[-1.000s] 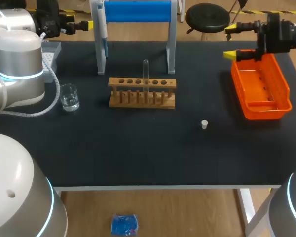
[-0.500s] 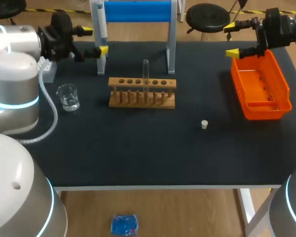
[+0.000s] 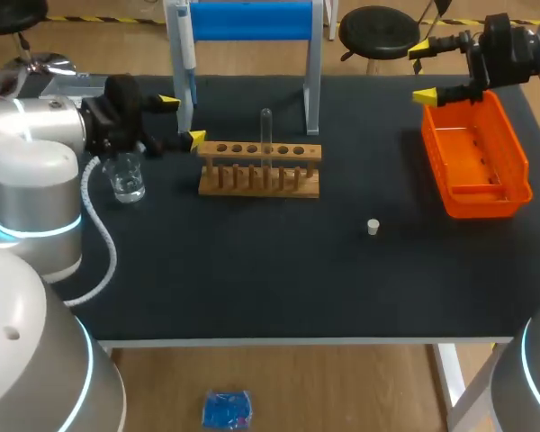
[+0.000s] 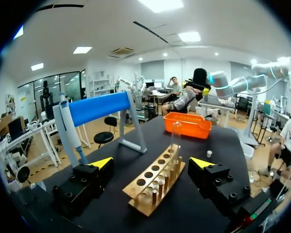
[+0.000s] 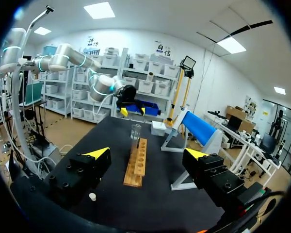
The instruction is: Invert the test tube, pick up the pipette, mount the tip to pipette, aspirate from beaker and dispense into the tube, eject the tip, return the pipette, and cap with the stopper.
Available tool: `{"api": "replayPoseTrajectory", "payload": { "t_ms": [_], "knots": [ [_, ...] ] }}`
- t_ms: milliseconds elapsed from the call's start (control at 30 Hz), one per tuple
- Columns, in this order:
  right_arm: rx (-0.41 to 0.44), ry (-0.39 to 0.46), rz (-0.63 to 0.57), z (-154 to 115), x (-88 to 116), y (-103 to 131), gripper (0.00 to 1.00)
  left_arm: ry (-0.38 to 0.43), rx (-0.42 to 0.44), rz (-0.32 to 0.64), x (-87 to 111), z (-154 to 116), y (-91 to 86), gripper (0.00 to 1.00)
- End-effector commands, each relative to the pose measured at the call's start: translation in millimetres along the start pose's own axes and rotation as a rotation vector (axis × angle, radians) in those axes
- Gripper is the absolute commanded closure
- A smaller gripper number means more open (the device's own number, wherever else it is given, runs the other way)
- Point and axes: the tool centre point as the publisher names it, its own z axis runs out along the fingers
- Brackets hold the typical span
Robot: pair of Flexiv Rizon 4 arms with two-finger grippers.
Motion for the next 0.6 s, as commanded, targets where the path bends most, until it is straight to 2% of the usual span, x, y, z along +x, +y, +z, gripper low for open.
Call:
{"api": "replayPoseTrajectory", "payload": {
  "t_ms": [33,267,600],
  "knots": [
    [0.002,0.003,0.0,-0.3,-1.0,0.3,0.0,0.019,-0.018,0.022,4.7,4.3,5.1,0.0],
    [0.002,0.003,0.0,-0.3,-1.0,0.3,0.0,0.054,-0.046,0.056,14.7,8.1,3.5,0.0],
    [0.002,0.003,0.0,-0.3,-1.0,0.3,0.0,0.054,-0.046,0.056,14.7,8.1,3.5,0.0]
  ]
}}
